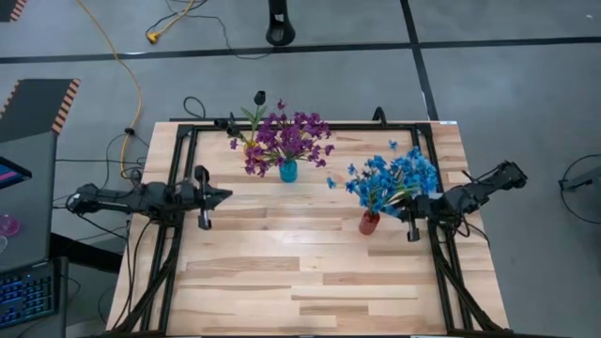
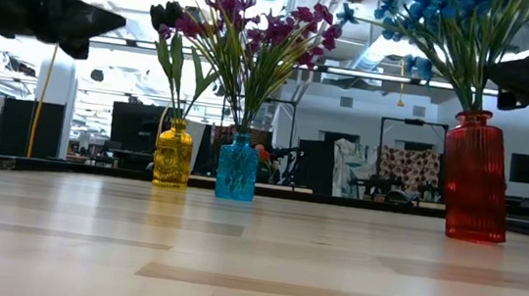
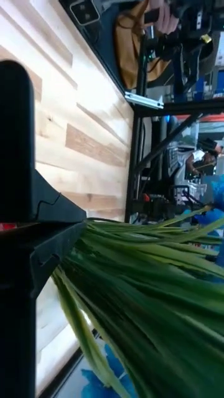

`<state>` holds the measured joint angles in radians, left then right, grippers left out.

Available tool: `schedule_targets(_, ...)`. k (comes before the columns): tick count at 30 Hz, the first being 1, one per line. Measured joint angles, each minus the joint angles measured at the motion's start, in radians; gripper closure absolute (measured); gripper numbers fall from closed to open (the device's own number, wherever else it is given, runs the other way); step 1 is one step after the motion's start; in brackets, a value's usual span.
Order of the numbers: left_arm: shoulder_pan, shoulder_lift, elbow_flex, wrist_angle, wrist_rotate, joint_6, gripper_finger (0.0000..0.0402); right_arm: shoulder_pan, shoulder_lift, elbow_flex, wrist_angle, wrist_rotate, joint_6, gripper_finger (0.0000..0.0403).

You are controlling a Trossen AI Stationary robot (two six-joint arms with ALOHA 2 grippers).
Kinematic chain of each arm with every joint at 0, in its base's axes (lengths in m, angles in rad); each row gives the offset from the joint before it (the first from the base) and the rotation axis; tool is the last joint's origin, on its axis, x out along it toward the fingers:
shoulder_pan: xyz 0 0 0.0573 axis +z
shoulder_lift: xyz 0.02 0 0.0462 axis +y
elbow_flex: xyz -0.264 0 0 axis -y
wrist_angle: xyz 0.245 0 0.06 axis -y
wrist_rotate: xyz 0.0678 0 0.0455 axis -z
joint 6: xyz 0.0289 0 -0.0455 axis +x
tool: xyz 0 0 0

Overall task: Sort flowers into vase by color
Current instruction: Adjust the red vase with flowers

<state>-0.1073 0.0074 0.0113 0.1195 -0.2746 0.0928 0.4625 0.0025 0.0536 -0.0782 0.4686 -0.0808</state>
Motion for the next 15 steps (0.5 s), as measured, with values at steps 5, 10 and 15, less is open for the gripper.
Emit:
schedule_targets(5,0.001,-0.005,0.0,-0.062,-0.015,-0.026,0.0401,0.037,0.0,0.038,-0.169,0.001,0.129,0.0375)
schedule_targets(10,0.0,-0.004,0.0,-0.057,0.001,0.032,0.0401,0.072,0.0,0.045,-0.214,0.002,0.178,0.0375)
schedule_targets(15,0.0,-0.004,0.0,-0.06,0.001,0.036,0.0401,0.067,0.0,0.045,-0.213,0.008,0.151,0.0375)
